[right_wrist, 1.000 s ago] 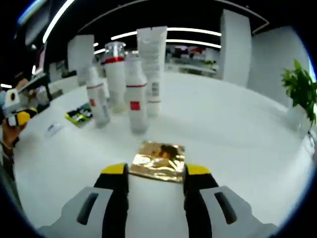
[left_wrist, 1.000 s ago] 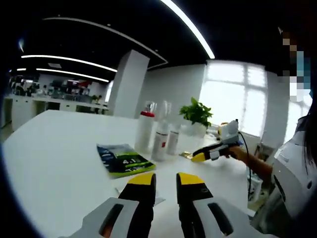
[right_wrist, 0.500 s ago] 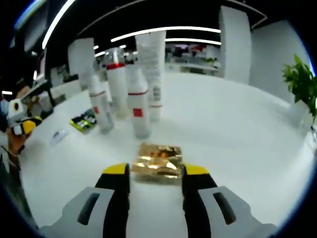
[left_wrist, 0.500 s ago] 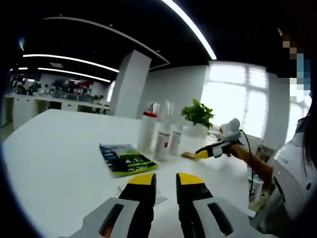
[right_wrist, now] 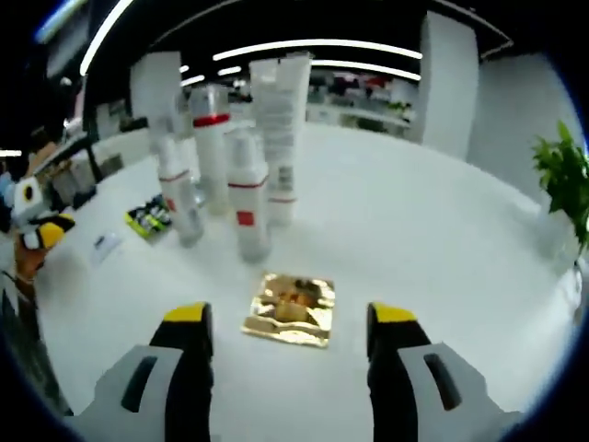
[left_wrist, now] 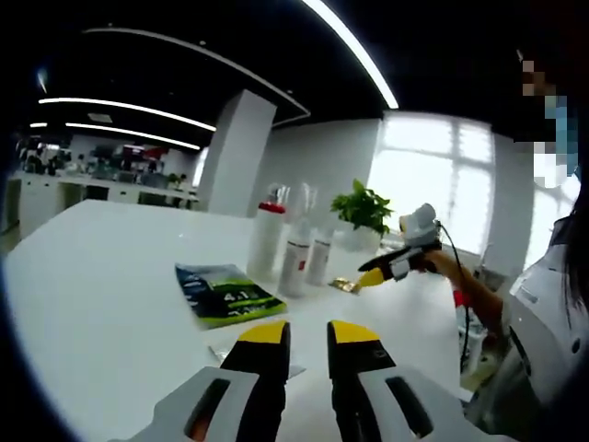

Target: Arrange the skincare products in the storage area until every visible bottle or jar stands upright without overlapping.

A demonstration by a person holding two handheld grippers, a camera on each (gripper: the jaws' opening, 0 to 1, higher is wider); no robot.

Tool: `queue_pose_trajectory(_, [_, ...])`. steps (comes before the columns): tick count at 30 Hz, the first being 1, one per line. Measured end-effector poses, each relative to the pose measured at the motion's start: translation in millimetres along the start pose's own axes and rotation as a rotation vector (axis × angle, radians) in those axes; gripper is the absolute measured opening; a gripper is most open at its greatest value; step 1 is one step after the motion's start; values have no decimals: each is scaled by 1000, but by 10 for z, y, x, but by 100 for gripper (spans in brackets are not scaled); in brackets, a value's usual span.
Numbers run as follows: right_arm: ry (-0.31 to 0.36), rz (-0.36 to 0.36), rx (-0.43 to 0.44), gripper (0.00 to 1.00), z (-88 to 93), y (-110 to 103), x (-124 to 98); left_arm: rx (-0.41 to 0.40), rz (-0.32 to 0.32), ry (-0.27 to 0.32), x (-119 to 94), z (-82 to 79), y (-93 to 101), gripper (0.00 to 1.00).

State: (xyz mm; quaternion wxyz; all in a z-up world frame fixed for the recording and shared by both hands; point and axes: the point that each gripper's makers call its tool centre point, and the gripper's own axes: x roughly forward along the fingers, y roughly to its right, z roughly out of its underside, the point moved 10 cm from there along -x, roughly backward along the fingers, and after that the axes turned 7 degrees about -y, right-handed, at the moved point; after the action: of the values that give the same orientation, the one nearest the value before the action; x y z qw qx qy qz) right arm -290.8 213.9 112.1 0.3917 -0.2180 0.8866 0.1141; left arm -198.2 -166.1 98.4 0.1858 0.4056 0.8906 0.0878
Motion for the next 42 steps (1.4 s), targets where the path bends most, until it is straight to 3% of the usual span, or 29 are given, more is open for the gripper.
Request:
queue_pose_trajectory(3, [-125, -30, 4, 67, -114, 24, 105, 7, 0, -3, -17, 4, 19, 16])
queue_pose_trajectory(7, [-280, 3, -2, 61, -256, 87, 214, 3, -13, -3, -45, 12, 10, 16])
queue_pose_trajectory(10, [-360, 23, -4, 60, -349, 103, 280, 2, -19, -5, -56, 14, -2, 16])
queue_pose_trajectory(13, [-455, 26, 25, 52, -441, 99, 303, 4, -22, -6, -63, 6, -5, 16])
queue_pose_trajectory(16, [-500, 29, 25, 50, -516, 98, 357, 6, -20, -4, -64, -2, -1, 16])
queue_pose_trajectory(23, [-554, 14, 20, 39, -551, 14, 386, 5, -17, -4, -69, 8, 1, 16])
queue_pose_trajectory(31, [-581, 6, 6, 38, -546, -19, 348, 3, -17, 3, -85, 6, -7, 16])
queue_pose_trajectory(37, [-530, -5, -3, 38, -583, -58, 184, -1, -21, 4, -88, 11, -19, 16])
queue_pose_trajectory(42, [-433, -32, -17, 38, -644, -150, -26, 0, -13, 3, -57, 5, -15, 16])
